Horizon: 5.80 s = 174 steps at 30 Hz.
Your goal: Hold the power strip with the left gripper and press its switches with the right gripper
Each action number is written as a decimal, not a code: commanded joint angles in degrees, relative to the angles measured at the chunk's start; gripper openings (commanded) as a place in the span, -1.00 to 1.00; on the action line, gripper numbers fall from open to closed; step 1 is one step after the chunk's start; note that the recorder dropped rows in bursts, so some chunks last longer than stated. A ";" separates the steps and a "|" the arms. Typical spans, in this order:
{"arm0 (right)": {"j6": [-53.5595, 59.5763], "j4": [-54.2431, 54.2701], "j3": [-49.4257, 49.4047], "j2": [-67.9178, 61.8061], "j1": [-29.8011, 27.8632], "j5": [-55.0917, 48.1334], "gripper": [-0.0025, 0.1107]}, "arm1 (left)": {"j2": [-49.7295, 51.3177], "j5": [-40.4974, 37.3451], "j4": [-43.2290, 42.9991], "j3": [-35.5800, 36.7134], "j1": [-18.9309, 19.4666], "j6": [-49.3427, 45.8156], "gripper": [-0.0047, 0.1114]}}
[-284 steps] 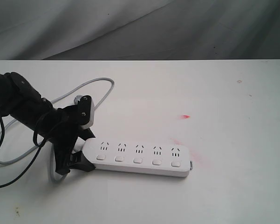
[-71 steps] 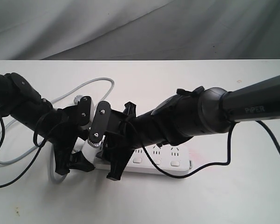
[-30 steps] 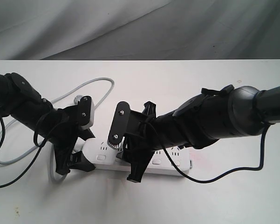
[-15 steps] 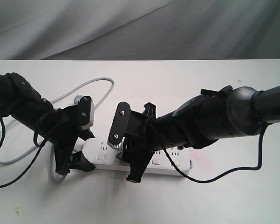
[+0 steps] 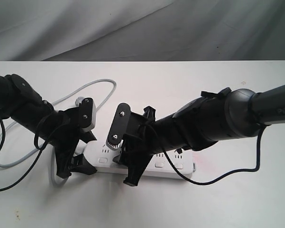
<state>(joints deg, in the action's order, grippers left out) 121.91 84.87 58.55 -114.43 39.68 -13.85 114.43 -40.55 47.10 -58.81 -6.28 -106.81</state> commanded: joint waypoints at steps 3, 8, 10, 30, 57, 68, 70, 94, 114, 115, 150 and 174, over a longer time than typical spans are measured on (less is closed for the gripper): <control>0.80 -2.27 -1.10 1.28 -0.17 1.74 0.01 | -0.18 -0.23 0.88 -0.21 -0.30 0.33 0.04; 0.59 -2.27 -1.35 5.63 -0.36 3.29 0.01 | -0.18 -0.23 0.88 -0.21 -0.30 0.33 0.04; 0.59 -2.27 -1.98 7.15 -0.71 3.52 0.01 | -0.18 -0.23 0.88 -0.21 -0.30 0.33 0.04; 0.59 -2.33 -6.70 7.24 -3.03 3.99 0.01 | -0.18 -0.23 0.88 -0.21 -0.30 0.33 0.04; 0.92 -2.40 -6.70 2.52 -3.13 4.84 0.01 | -0.18 -0.23 0.88 -0.21 -0.30 0.33 0.04; 0.92 -3.34 -10.38 1.95 -3.13 5.23 0.01 | -0.18 -0.23 0.88 -0.21 -0.30 0.33 0.04; 0.92 -3.11 -10.38 3.04 -3.13 5.89 0.01 | -0.18 -0.23 0.88 -0.21 -0.30 0.33 0.04; 0.82 -2.88 -15.75 17.19 -7.03 6.08 0.01 | -0.18 -0.23 0.88 -0.21 -0.30 0.33 0.04; 0.81 -2.65 -15.75 14.62 -5.83 6.56 0.01 | -0.18 -0.23 0.88 -0.21 -0.30 0.33 0.04; 0.81 -2.65 -15.75 14.34 -5.83 6.56 0.01 | -0.18 -0.23 0.88 -0.21 -0.30 0.33 0.04; -0.44 -2.24 -14.05 12.05 -5.69 6.97 0.01 | -0.18 -0.23 0.88 -0.21 -0.30 0.33 0.04; 0.62 -1.79 -15.94 19.79 -5.80 7.63 0.01 | -0.18 -0.23 0.88 -0.21 -0.30 0.33 0.04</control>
<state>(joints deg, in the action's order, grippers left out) 122.08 83.52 43.00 -99.00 33.79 -6.37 114.46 -40.77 47.23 -58.81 -6.50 -106.81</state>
